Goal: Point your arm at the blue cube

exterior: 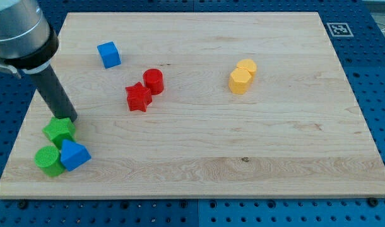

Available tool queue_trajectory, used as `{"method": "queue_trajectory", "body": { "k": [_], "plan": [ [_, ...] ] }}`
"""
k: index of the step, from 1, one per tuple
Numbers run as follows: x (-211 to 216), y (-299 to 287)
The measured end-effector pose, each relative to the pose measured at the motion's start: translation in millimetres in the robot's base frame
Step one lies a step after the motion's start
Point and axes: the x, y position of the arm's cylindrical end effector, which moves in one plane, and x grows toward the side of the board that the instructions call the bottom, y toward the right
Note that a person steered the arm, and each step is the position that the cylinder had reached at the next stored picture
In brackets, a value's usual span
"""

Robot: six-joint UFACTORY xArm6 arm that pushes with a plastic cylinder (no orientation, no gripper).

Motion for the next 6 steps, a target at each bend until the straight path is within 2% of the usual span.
{"method": "queue_trajectory", "body": {
  "k": [2,3,6],
  "plan": [
    [12.2,0.0],
    [-6.4,1.4],
    [-136.9,27.0]
  ]
}}
